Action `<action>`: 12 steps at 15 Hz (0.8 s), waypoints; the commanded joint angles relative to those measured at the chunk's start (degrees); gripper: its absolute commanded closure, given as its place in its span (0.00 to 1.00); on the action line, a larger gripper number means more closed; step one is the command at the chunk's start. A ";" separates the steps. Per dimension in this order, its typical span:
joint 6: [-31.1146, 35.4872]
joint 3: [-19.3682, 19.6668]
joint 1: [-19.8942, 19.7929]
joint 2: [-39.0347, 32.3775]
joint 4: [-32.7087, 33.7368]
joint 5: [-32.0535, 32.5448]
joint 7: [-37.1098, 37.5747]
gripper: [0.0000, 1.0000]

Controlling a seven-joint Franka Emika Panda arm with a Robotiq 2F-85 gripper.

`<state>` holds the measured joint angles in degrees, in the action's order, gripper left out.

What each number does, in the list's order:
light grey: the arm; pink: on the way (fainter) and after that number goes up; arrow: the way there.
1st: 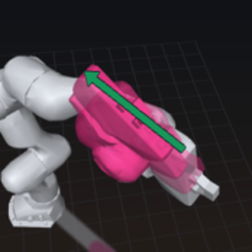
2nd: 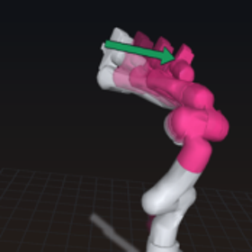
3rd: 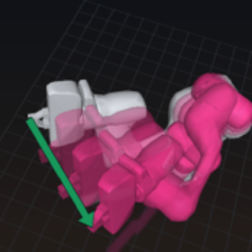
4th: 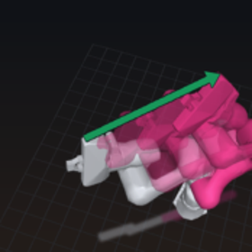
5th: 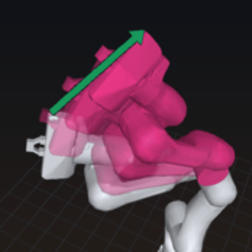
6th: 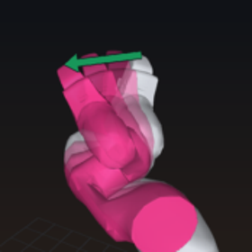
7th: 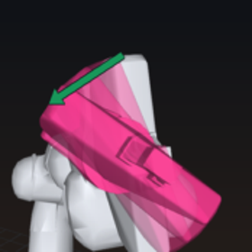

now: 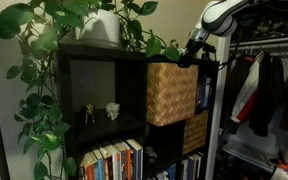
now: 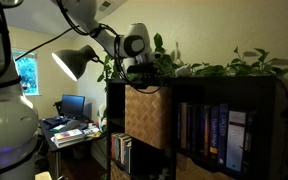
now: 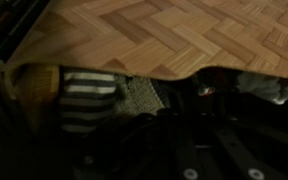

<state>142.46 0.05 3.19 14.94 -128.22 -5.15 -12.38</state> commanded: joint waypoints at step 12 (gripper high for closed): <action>-29.45 -0.08 -0.17 1.80 8.29 3.66 0.56 0.00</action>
<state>120.97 0.00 3.08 17.21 -122.66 -2.06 -12.24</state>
